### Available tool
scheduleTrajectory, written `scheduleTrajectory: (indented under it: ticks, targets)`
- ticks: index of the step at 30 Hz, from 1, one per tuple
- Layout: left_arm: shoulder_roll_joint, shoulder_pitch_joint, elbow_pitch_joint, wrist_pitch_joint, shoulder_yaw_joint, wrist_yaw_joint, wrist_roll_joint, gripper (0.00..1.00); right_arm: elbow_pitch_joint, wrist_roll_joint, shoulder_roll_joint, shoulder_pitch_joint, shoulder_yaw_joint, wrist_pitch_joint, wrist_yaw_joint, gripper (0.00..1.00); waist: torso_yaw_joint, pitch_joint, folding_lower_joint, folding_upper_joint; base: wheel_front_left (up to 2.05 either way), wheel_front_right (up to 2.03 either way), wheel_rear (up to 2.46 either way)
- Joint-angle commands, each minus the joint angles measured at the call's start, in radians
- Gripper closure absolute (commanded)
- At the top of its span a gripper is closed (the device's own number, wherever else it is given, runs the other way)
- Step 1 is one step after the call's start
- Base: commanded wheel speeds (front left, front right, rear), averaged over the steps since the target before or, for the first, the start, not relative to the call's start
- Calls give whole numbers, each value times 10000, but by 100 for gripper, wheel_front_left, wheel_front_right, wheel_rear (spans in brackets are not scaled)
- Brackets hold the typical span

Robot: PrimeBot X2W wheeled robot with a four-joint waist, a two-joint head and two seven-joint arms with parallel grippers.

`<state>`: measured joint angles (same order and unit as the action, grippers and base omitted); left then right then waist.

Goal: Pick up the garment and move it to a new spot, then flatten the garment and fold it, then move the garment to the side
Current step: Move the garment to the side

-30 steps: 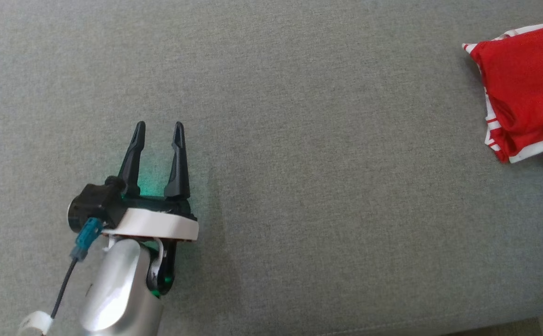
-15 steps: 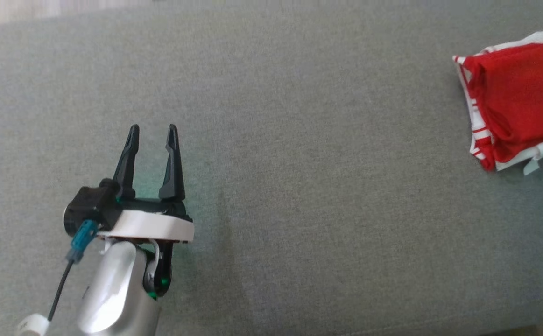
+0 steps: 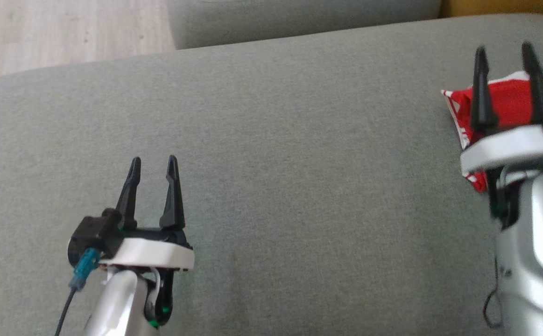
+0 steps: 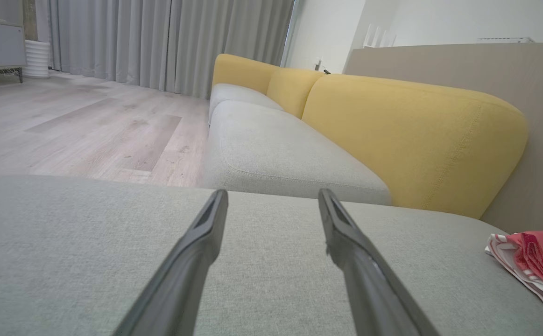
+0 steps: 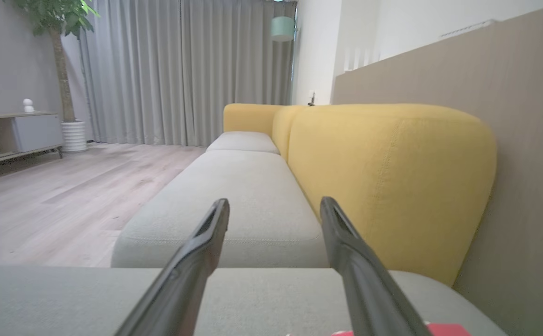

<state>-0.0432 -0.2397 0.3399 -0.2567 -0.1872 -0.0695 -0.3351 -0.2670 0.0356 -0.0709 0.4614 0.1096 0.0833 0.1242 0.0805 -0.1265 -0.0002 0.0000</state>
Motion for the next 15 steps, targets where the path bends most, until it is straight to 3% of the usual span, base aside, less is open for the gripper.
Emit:
scheduleTrajectory:
  ticks: [1, 8, 15]
  targets:
    - [-70, -78, -348, -51, 348, 75, -82, 0, 383, -166, 86, -109, -188, 178, 65, 0, -126, 113, 2, 0, 0, 0, 0]
    - [-70, 290, -312, -51, 165, 206, -373, 0, -246, -1482, 202, -1585, -565, 1330, 65, 0, -400, 271, 2, 0, 0, 0, 0]
    - [-70, 444, -328, -51, 156, 352, -557, 0, -694, -1504, 204, -2329, -841, 1741, 65, 0, -514, 366, 2, 0, 0, 0, 0]
